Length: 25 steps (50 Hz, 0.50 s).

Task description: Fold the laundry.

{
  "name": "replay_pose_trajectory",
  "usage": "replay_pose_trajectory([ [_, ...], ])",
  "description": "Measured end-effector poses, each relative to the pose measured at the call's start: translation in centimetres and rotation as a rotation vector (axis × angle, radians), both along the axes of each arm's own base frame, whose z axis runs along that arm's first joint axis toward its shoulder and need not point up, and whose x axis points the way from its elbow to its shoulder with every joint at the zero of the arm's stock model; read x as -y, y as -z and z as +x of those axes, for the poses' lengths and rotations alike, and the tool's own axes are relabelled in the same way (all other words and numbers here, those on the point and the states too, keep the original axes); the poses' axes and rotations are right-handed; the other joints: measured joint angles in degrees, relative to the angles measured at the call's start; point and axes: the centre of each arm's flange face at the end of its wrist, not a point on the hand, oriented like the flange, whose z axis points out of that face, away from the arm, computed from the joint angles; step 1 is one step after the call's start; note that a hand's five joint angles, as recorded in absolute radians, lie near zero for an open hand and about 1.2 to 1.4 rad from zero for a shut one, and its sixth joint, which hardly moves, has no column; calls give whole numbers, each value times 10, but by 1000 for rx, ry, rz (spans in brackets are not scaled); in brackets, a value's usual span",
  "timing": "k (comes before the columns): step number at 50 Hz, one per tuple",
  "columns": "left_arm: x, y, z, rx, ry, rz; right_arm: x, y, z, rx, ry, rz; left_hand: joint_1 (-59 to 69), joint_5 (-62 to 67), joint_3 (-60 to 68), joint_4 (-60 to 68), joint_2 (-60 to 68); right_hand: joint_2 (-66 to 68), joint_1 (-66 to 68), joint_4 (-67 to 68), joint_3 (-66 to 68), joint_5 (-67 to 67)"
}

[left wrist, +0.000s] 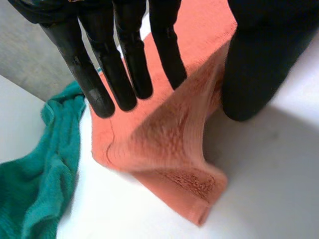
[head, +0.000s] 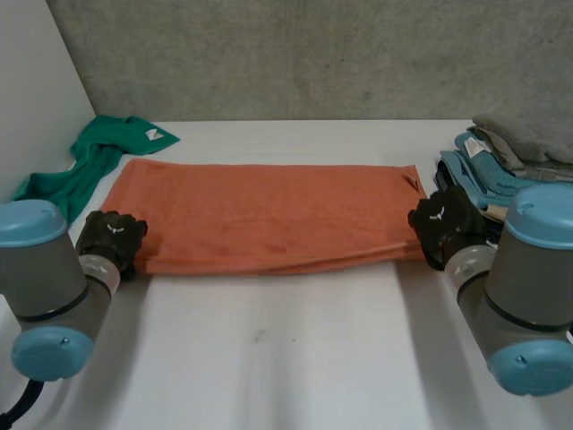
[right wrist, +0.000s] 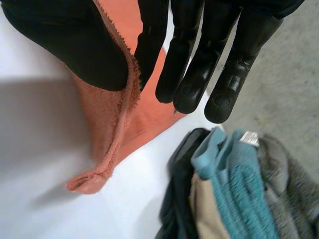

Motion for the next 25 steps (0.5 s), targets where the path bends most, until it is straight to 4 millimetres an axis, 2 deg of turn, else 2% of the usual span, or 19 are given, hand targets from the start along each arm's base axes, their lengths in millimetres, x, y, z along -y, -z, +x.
replay_pose_trajectory([
  [3, -1, 0, 2, -10, 11, 9, -6, 0, -5, 31, 9, 42, -53, -68, -67, -67, -67, 0, 0, 0, 0, 0],
  [8, 2, 0, 7, -26, 13, 9, -9, -2, -11, 94, 24, 106, -55, -80, -78, -77, -77, 0, 0, 0, 0, 0],
  [18, 14, 0, 28, -53, -21, 14, 2, -3, -32, 237, 70, 237, -69, -94, -90, -88, -89, 0, 0, 0, 0, 0],
  [25, 23, -8, 43, -147, 8, 26, 6, -4, -36, 257, 73, 246, -79, -108, -97, -97, -99, 0, 0, 0, 0, 0],
])
